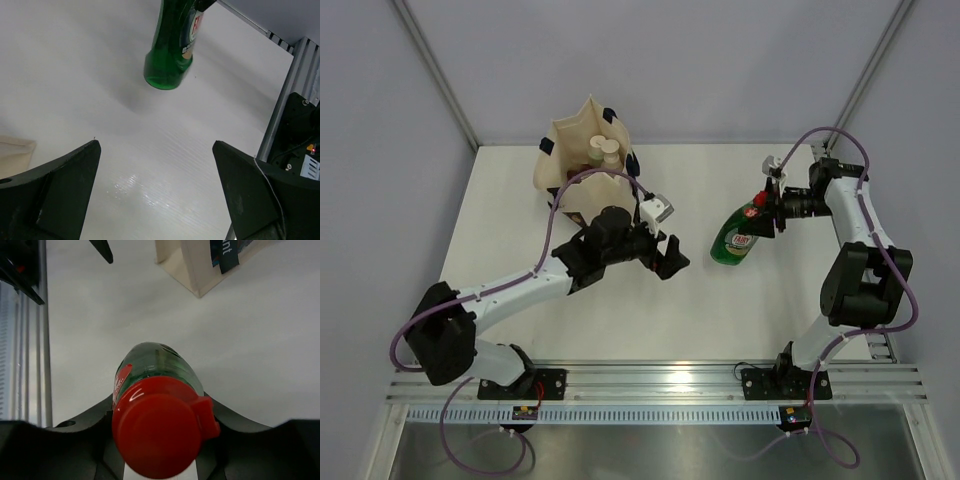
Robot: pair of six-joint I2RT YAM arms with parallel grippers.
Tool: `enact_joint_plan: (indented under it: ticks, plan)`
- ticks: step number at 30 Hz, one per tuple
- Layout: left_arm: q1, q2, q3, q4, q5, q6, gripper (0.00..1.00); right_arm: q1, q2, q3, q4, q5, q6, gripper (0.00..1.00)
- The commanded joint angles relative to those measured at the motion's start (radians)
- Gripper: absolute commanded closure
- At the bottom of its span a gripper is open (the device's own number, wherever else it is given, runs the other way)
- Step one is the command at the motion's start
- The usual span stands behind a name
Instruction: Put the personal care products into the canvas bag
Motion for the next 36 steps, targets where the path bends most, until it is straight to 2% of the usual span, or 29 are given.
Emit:
enact_joint_plan:
  ticks: [1, 2, 3, 4, 6, 7, 13, 15, 17, 18, 21, 24, 26, 27, 28, 29, 33, 34, 35, 36]
  plan:
    - [-0.004, -0.104, 0.061, -0.005, -0.112, 0.078, 0.01, 0.043, -0.040, 0.080, -0.046, -0.213, 0.480, 1.00]
    - [-0.004, -0.134, 0.058, -0.025, -0.127, 0.105, 0.01, 0.066, -0.057, 0.079, 0.062, -0.193, 0.626, 1.00]
    - [-0.004, -0.198, 0.053, -0.053, -0.164, 0.119, 0.01, 0.092, -0.081, 0.061, 0.203, -0.158, 0.942, 1.00]
    - [-0.004, -0.229, 0.055, -0.114, -0.182, 0.130, 0.01, 0.152, -0.150, 0.033, 0.499, -0.064, 1.088, 1.00]
    - [-0.004, -0.327, 0.064, -0.186, -0.254, 0.161, 0.01, 0.226, -0.203, -0.027, 0.700, 0.000, 1.349, 1.00]
    - [-0.002, -0.358, 0.072, -0.247, -0.276, 0.167, 0.01, 0.288, -0.200, 0.011, 0.774, 0.020, 1.391, 1.00]
    - [-0.002, -0.570, 0.161, -0.419, -0.504, 0.152, 0.01, 0.433, -0.053, 0.262, 0.981, 0.093, 1.729, 1.00]
    - [-0.001, -0.601, 0.170, -0.432, -0.555, 0.148, 0.01, 0.479, -0.001, 0.342, 1.025, 0.094, 1.869, 1.00]
    - [-0.001, -0.635, 0.169, -0.447, -0.595, 0.138, 0.01, 0.513, 0.071, 0.422, 1.149, 0.089, 1.994, 1.00]
    - [-0.001, -0.642, 0.164, -0.455, -0.607, 0.133, 0.01, 0.523, 0.108, 0.433, 1.277, 0.100, 2.134, 1.00]
    - [-0.001, -0.667, 0.153, -0.470, -0.646, 0.099, 0.01, 0.557, 0.179, 0.546, 1.377, 0.149, 2.287, 1.00]
    - [-0.001, -0.704, 0.136, -0.478, -0.684, 0.067, 0.01, 0.571, 0.371, 0.736, 1.444, 0.245, 2.395, 1.00]
    - [-0.001, -0.724, 0.126, -0.481, -0.716, 0.043, 0.01, 0.576, 0.478, 0.963, 1.434, 0.327, 2.429, 1.00]
    - [0.001, -0.740, 0.119, -0.487, -0.727, 0.035, 0.01, 0.583, 0.594, 1.060, 1.410, 0.353, 2.450, 1.00]
    - [0.001, -0.748, 0.116, -0.496, -0.736, 0.017, 0.01, 0.588, 0.622, 1.161, 1.416, 0.430, 2.452, 1.00]
    - [0.001, -0.759, 0.115, -0.502, -0.762, 0.007, 0.01, 0.599, 0.632, 1.174, 1.419, 0.474, 2.423, 1.00]
    - [0.001, -0.802, 0.084, -0.536, -0.811, -0.034, 0.01, 0.674, 0.682, 1.254, 1.329, 0.586, 2.097, 1.00]
    - [0.001, -0.814, 0.070, -0.541, -0.823, -0.048, 0.01, 0.710, 0.673, 1.223, 1.260, 0.635, 2.025, 1.00]
    - [0.001, -0.819, 0.064, -0.544, -0.837, -0.050, 0.01, 0.723, 0.653, 1.181, 1.253, 0.659, 1.899, 1.00]
    - [0.001, -0.822, 0.060, -0.547, -0.842, -0.051, 0.01, 0.732, 0.605, 1.130, 1.261, 0.678, 1.853, 1.00]
